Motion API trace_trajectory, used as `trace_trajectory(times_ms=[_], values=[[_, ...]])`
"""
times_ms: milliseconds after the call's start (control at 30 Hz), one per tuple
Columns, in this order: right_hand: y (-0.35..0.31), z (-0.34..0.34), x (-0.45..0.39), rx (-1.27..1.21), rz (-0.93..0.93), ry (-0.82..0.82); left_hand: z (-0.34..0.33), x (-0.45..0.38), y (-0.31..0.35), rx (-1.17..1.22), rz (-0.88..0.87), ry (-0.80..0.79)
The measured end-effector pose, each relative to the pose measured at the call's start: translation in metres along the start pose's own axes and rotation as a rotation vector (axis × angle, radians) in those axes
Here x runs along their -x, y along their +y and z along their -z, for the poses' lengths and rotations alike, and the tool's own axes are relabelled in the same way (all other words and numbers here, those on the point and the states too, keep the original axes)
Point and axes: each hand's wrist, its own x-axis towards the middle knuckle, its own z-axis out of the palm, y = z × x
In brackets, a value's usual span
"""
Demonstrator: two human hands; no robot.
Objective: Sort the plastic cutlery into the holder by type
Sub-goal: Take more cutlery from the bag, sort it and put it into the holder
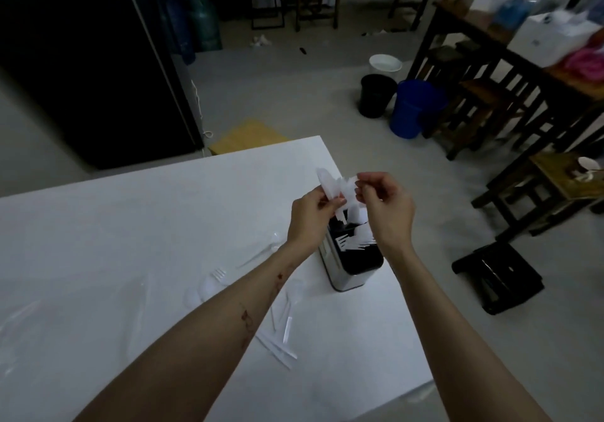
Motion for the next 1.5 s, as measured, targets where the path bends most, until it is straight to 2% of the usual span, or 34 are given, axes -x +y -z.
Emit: trace_trajectory(times_ms=[300, 500, 633, 800, 933, 967, 1100, 1333, 1500], values=[[0.018, 0.01, -0.014, -0.039, -0.009, -0.043, -0.011, -0.008, 0.012, -0.078, -0.139, 0.178], [0.022, 0.01, -0.021, -0.024, 0.035, -0.087, -0.022, -0.014, -0.014, -0.351, -0.293, 0.079], [0.024, 0.01, -0.022, 0.073, 0.222, -0.163, -0.033, -0.017, -0.027, -0.521, -0.271, 0.077], [0.032, -0.001, -0.029, 0.293, 0.518, -0.264, -0.04, -0.019, -0.027, -0.45, -0.181, 0.1], [0.044, -0.013, -0.038, 0.379, 0.667, -0.243, -0.046, -0.016, -0.032, -0.432, -0.04, 0.138], [0.046, -0.014, -0.04, 0.383, 0.676, -0.221, -0.047, -0.016, -0.036, -0.405, -0.017, 0.143], [0.054, -0.017, -0.04, 0.462, 0.637, -0.174, -0.046, 0.001, -0.05, -0.371, -0.151, 0.113], [0.083, -0.021, -0.034, 0.627, 0.649, -0.31, -0.032, 0.03, -0.061, -0.278, -0.259, 0.011], [0.076, -0.026, -0.019, 0.708, 0.625, -0.277, -0.011, 0.057, -0.092, -0.365, -0.258, 0.088]])
